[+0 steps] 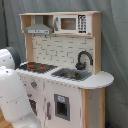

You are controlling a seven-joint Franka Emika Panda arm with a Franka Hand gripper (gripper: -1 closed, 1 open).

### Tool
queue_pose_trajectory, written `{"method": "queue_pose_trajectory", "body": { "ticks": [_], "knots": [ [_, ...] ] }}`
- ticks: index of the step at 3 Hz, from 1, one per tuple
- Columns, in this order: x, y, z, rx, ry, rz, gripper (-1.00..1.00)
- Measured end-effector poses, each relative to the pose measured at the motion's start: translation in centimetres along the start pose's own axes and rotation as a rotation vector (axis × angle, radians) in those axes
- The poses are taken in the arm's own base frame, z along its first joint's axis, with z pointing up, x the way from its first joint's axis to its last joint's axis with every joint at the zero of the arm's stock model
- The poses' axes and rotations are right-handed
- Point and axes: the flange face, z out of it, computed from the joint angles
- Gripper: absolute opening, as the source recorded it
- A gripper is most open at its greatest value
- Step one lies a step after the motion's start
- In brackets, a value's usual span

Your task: Play with the kitchen

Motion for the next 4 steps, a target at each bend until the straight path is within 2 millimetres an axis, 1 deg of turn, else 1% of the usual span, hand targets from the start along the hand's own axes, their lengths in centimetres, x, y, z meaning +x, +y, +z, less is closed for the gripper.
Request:
{"method": "queue_pose_trajectory", "body": {
  "ticks": [2, 3, 4],
  "knots": [
    [-0.1, 2.4, -1.3, -0.058, 0.047, -0.151, 1.0],
    [-0.4, 3.0, -1.9, -0.077, 0.078, -0.238, 1.0],
    [-0.4, 3.6, -2.1, -0.094, 0.111, -0.312, 1.0]
  ]
}}
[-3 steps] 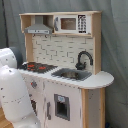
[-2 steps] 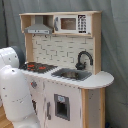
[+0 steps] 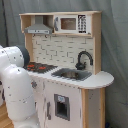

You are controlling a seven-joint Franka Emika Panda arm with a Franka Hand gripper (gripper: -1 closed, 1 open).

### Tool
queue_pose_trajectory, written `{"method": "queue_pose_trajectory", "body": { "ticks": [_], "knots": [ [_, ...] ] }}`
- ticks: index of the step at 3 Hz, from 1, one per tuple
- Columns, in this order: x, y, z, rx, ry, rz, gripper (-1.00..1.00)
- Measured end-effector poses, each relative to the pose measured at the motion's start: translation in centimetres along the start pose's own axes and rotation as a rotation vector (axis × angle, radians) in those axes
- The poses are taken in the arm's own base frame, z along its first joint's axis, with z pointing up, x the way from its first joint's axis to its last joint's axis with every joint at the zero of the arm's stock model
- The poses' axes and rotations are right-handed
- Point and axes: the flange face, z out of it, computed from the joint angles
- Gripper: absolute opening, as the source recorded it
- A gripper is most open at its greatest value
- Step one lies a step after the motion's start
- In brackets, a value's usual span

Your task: Play with the kitchen

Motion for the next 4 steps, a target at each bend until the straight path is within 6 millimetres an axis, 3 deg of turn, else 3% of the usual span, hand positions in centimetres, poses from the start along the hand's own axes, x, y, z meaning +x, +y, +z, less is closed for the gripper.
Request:
{"method": "queue_pose_trajectory", "body": {
  "ticks": [3, 4],
  "knots": [
    [-0.2, 1.9, 0.2, -0.07, 0.059, -0.263, 1.0],
    [-0.9, 0.5, -0.2, -0.059, 0.08, -0.369, 1.0]
  ]
}}
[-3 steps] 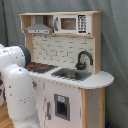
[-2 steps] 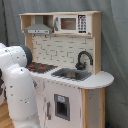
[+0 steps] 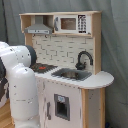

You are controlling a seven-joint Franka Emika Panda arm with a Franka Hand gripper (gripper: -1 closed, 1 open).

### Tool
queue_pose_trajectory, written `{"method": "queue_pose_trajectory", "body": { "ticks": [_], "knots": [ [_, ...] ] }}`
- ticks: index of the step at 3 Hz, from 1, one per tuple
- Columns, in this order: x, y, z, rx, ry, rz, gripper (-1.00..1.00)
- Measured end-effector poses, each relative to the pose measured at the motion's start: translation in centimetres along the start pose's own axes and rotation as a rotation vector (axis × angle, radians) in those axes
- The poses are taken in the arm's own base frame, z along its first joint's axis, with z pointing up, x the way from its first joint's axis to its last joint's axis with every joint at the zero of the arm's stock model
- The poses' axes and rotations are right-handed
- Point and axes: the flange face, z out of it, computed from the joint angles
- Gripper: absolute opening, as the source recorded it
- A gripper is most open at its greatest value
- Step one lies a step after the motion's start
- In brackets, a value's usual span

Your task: Play with the kitchen

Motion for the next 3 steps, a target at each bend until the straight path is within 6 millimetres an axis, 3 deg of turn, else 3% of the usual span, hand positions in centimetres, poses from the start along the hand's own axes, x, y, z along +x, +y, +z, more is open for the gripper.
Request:
{"method": "queue_pose_trajectory", "body": {
  "ticks": [1, 2, 3],
  "knots": [
    [0.2, -3.6, -1.0, 0.022, 0.025, -0.097, 1.0],
    [-0.3, -4.8, -1.2, 0.039, 0.029, -0.194, 1.0],
    [-1.1, -4.9, -0.1, 0.061, 0.029, -0.273, 1.0]
  ]
}}
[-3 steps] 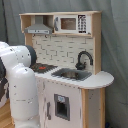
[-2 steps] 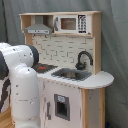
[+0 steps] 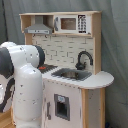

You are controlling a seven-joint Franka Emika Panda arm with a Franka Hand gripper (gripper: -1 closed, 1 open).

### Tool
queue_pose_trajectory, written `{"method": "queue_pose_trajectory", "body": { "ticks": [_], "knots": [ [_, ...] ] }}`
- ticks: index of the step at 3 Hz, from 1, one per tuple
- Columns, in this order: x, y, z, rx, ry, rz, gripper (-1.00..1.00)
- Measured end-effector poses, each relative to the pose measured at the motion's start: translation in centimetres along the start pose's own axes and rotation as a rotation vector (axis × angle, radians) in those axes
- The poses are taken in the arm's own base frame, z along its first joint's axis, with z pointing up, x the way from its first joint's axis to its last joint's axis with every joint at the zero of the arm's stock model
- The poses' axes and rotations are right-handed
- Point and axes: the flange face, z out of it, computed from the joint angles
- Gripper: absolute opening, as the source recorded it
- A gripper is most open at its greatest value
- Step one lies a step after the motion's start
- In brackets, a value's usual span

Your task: Play with the kitchen

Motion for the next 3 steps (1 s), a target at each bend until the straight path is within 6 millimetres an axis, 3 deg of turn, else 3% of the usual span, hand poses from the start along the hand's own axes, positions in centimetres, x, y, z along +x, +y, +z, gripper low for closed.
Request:
{"method": "queue_pose_trajectory", "body": {
  "ticks": [2, 3],
  "knots": [
    [0.6, -6.4, 4.3, 0.093, 0.013, -0.17, 1.0],
    [0.8, -8.4, 5.9, 0.102, 0.047, -0.188, 1.0]
  ]
}}
